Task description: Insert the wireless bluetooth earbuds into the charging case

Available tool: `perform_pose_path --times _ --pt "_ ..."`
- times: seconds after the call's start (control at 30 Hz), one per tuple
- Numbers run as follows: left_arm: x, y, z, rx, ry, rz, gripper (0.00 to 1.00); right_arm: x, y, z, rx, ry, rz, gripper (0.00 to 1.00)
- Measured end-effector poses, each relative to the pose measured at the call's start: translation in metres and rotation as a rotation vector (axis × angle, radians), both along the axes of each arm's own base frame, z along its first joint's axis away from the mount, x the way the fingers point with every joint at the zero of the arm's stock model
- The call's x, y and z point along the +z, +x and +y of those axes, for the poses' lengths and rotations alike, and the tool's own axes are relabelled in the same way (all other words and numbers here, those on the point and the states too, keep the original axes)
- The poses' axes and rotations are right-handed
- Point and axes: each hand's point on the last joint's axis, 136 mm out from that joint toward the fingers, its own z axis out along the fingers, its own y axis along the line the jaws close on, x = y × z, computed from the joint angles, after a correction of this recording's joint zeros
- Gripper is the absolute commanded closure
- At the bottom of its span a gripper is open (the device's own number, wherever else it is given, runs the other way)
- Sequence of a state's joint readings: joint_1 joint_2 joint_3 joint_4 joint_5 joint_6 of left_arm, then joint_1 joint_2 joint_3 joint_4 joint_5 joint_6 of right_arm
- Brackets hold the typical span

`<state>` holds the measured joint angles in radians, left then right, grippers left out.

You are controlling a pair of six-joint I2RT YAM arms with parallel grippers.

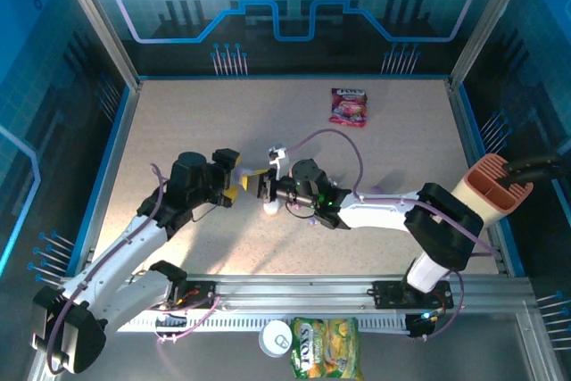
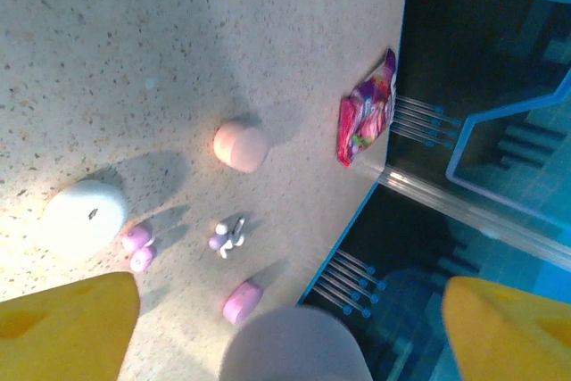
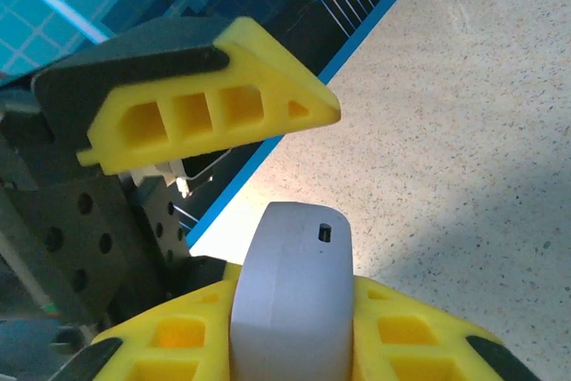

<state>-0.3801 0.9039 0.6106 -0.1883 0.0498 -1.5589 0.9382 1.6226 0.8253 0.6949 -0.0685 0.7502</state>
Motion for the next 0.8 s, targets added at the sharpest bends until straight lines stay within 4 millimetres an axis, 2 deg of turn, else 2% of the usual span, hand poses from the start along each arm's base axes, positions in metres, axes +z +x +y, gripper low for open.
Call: perform_pose_path --times 0.23,0.4,0.53,0.63,0.8 --pt "0.017 0.018 0.013 -0.090 0.300 -0.257 0.01 0.035 0.016 -0.034 -0.045 0.090 0.080 0.84" --pt "0.014 0.026 0.013 -0.208 0.546 -0.493 0.01 0.055 0.020 -0.065 -0.079 0.126 0.176 0.85" --pt "0.017 0.026 0.001 -0.339 0.716 -0.717 0.01 0.072 0.014 -0.089 -0.072 0.169 0.249 0.85" --pt "0.032 0.026 -0.013 -0.423 0.804 -0.881 0.01 0.080 0.007 -0.105 -0.055 0.198 0.311 0.85" --pt "0.051 0.014 -0.045 -0.600 0.834 -1.112 0.01 0.088 -0.008 -0.125 -0.013 0.234 0.405 0.85"
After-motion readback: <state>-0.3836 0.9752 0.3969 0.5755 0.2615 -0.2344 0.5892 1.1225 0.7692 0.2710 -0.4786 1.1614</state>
